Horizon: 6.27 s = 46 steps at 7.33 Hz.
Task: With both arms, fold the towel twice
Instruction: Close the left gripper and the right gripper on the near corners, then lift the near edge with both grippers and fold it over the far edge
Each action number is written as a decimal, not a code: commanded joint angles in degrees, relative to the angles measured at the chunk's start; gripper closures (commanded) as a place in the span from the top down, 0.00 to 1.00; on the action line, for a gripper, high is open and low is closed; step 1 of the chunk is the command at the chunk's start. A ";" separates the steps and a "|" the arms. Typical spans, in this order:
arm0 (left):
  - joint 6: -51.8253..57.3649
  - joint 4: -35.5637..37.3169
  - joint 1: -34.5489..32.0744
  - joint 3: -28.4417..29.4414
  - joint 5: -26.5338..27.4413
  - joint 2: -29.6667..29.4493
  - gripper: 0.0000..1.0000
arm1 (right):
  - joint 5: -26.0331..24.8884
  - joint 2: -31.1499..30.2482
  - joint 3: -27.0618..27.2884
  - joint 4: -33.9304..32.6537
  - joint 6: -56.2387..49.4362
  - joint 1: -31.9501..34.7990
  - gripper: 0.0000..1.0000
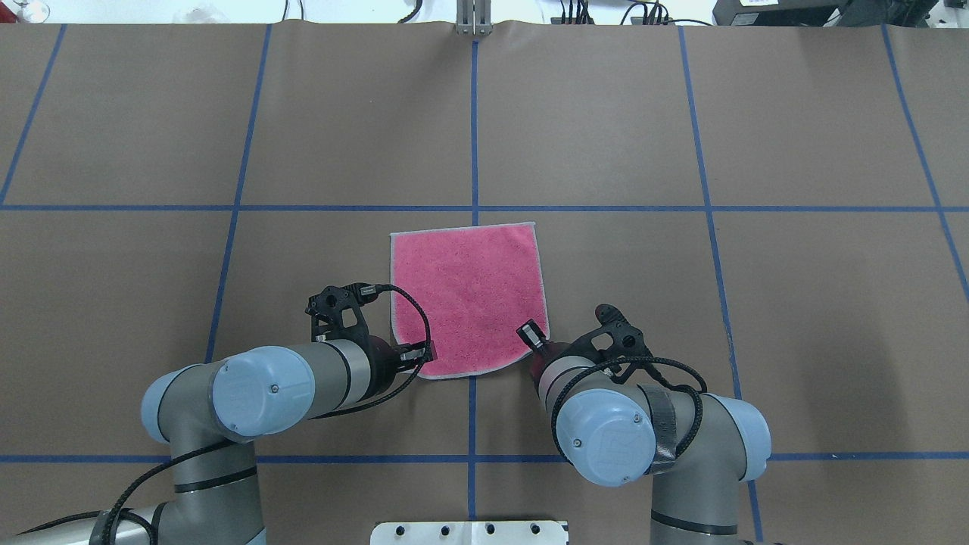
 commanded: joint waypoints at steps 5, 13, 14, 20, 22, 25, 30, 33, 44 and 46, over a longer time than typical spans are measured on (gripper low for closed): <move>0.13 0.08 0.11 -0.43 -2.35 1.08 0.47 | 0.00 0.00 -0.01 0.09 -0.01 0.00 0.00; 0.13 0.17 0.19 -0.70 -2.62 2.13 0.36 | 0.01 0.00 -0.09 0.18 -0.01 0.00 0.00; 0.21 0.17 0.19 -0.70 -3.05 2.13 0.36 | -0.08 0.00 -0.09 0.18 -0.01 0.00 0.00; 0.22 0.08 0.98 -1.22 -3.85 2.13 0.34 | 0.01 0.00 -0.18 0.26 -0.01 0.00 0.00; 0.22 0.08 1.42 -1.31 -3.76 2.13 0.22 | 0.01 0.00 -0.18 0.26 -0.01 0.00 0.00; 0.22 0.17 1.34 -2.01 -3.76 2.31 0.07 | 0.01 0.00 -0.10 0.26 -0.09 0.09 0.00; 0.22 0.70 0.81 -8.51 -6.66 4.51 0.00 | 0.44 -2.71 6.46 -0.43 -0.89 0.35 0.00; 0.22 0.79 -0.06 -8.60 -6.66 4.25 0.00 | 0.18 -2.81 12.91 -7.38 -0.36 -2.64 0.00; 0.22 1.93 -9.73 -2.28 -10.97 -2.70 0.00 | 0.71 3.94 3.17 -6.68 -3.43 5.44 0.00; 0.39 1.93 -10.70 -0.79 -10.97 -2.79 0.00 | 0.80 4.66 1.84 -6.77 -3.87 6.85 0.00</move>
